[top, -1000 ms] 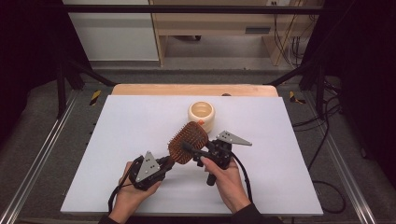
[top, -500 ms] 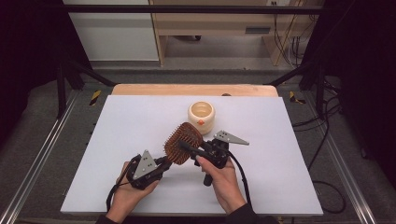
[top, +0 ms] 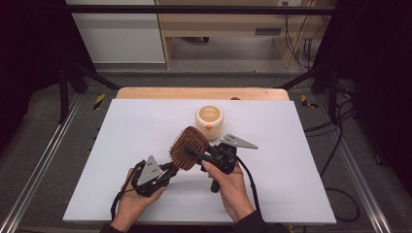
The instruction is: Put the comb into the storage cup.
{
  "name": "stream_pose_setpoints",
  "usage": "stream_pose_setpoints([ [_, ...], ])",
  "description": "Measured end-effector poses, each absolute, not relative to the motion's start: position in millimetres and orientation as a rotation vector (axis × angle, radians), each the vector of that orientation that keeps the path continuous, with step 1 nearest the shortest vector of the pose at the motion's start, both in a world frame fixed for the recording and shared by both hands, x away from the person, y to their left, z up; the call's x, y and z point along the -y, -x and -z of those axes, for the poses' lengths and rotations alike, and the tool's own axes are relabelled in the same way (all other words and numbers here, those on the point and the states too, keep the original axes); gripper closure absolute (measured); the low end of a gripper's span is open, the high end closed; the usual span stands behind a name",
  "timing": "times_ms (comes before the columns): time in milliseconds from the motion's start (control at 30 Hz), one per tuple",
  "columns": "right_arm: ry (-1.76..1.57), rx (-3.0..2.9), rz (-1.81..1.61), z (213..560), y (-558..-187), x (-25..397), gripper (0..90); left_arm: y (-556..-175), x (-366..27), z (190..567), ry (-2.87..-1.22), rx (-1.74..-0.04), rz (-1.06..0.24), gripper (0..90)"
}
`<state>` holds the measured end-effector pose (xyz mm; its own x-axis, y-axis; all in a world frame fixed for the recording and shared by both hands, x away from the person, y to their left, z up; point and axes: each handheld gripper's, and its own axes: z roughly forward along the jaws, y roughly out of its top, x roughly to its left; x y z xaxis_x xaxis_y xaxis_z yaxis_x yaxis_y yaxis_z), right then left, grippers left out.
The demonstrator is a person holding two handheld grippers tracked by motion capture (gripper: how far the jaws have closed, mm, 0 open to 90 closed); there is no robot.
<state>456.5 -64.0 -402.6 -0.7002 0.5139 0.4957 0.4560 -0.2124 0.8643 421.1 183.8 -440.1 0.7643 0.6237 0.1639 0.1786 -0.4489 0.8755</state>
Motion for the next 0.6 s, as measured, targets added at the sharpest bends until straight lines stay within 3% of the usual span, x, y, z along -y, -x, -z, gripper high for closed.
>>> stream_pose_setpoints([
  [300,-1.217,-1.929,-2.106,401.5,-458.0,61.4,54.3,-421.6,-185.9,441.8,-1.959,-0.631,-0.584,69.1],
  [600,-1.241,-1.875,-2.098,396.1,-465.8,66.4,54.1,-423.2,-188.6,444.1,-1.886,-0.647,-0.553,44.4],
])
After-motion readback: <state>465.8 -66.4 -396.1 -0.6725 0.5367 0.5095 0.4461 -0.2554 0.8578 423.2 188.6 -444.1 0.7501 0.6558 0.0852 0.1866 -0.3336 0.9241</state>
